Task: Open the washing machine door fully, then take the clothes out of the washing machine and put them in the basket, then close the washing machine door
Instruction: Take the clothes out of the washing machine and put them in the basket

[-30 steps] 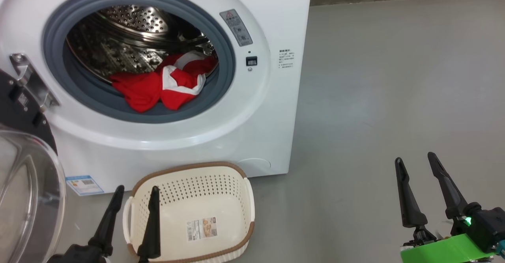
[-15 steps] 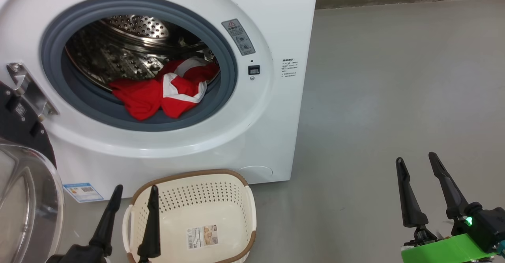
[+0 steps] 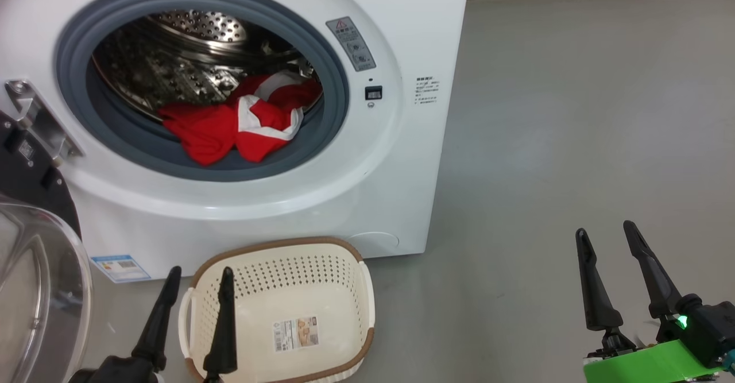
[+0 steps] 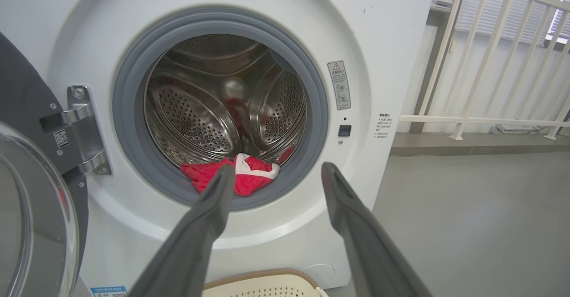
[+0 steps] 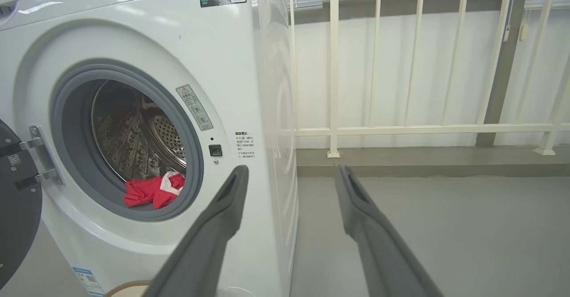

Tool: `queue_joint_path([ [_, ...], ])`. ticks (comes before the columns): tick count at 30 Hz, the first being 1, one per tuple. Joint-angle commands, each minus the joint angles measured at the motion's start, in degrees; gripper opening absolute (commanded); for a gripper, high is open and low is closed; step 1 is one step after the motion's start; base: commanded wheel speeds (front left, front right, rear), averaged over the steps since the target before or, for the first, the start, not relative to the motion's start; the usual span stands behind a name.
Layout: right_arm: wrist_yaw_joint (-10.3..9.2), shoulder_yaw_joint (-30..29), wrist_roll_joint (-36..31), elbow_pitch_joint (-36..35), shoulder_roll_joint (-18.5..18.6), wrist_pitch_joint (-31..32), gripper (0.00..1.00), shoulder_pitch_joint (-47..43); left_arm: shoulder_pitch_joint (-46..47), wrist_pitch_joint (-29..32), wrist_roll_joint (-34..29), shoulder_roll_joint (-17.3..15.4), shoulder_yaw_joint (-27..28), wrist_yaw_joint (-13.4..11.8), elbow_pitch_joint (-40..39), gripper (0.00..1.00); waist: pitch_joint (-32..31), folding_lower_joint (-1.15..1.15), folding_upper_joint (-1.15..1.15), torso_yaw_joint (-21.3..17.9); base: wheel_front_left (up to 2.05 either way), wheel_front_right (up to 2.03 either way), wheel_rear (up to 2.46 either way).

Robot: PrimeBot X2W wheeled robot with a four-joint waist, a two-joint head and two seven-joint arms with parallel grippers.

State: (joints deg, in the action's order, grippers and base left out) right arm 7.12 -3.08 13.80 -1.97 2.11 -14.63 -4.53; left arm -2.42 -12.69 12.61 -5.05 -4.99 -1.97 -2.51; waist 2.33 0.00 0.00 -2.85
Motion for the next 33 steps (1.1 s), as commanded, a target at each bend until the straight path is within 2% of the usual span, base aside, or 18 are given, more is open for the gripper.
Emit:
queue_joint_path([
  [1,0.36,1.16,0.27,-1.63,0.76,-0.37,1.00,1.27,1.70,-0.36,0.31,-0.71,1.80,-0.47,-1.82,1.00,0.78,0.00,0.00,0.27,0.00,0.00,0.00],
  [19,0.36,1.21,0.35,-2.67,0.76,-0.37,1.00,4.10,6.00,-1.15,0.94,-0.26,1.81,-2.06,-0.65,1.00,8.22,0.00,0.00,1.41,0.00,0.00,0.00],
  [33,0.36,1.54,0.82,-3.32,0.76,-0.37,1.00,7.78,16.86,0.15,1.67,-0.78,1.61,-2.38,2.03,1.00,16.31,0.00,0.00,1.15,0.00,0.00,0.00],
])
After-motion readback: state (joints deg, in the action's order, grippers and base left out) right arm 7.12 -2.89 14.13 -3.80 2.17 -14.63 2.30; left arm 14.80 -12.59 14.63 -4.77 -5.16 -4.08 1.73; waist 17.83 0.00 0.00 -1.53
